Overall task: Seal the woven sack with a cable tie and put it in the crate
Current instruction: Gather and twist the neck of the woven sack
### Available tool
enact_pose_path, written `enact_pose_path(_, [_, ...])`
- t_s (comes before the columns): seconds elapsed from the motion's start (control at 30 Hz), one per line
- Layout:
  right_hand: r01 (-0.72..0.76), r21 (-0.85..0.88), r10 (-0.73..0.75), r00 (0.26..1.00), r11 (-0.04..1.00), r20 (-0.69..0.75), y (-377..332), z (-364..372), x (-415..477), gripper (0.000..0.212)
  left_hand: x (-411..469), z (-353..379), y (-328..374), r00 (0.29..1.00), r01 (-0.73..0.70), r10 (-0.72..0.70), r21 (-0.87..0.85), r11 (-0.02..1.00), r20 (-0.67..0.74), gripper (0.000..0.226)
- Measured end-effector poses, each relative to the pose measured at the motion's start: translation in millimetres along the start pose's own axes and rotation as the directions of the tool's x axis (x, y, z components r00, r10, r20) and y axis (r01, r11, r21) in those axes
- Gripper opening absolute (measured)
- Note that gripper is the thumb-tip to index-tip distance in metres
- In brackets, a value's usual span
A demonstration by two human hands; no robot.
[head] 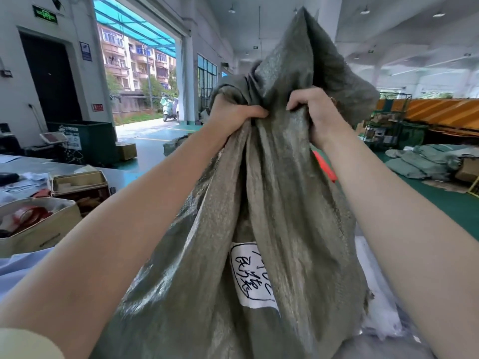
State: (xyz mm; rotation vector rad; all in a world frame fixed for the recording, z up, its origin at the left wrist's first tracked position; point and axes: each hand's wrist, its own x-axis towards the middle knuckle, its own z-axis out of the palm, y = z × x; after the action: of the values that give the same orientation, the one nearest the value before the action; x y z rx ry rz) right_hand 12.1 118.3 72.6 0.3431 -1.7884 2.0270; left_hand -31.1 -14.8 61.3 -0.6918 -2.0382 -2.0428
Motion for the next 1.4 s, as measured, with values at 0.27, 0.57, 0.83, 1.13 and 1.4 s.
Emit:
enact_pose_path(0.27, [-0.298, -0.234, 0.304, 0.953, 0.925, -0.011, 30.2, -49.1, -17.7, 0.031, 2.3, -11.1, 5.4, 0.996, -0.031, 0.023, -0.082, 0.996, -0.087, 0.048])
enact_pose_path(0.57, [-0.107, 0.113, 0.083, 0.976, 0.988, 0.2, 31.2, -4.7, -18.1, 0.015, -3.7, -13.6, 11.2, 0.997, -0.055, 0.061, -0.151, 0.987, 0.04, 0.035])
enact_pose_path(0.83, [-0.044, 0.146, 0.041, 0.999, 0.988, 0.022, 13.7, 27.6, -2.0, 0.047, 56.7, -15.7, -32.1, 0.988, 0.123, -0.143, 0.275, 0.954, 0.055, 0.14])
enact_pose_path(1.13, [-0.086, -0.159, 0.088, 0.996, 0.984, 0.008, -1.8, 13.1, -0.2, 0.02, -11.2, -13.7, 2.0, 0.918, 0.241, -0.278, 0.158, 0.958, 0.283, 0.067])
enact_pose_path(1.4, [-0.256, -0.172, 0.306, 0.848, 0.951, 0.432, 5.6, -59.0, -28.0, 0.067, -1.8, -13.4, -7.3, 0.988, 0.154, -0.152, -0.08, 0.985, 0.033, 0.059])
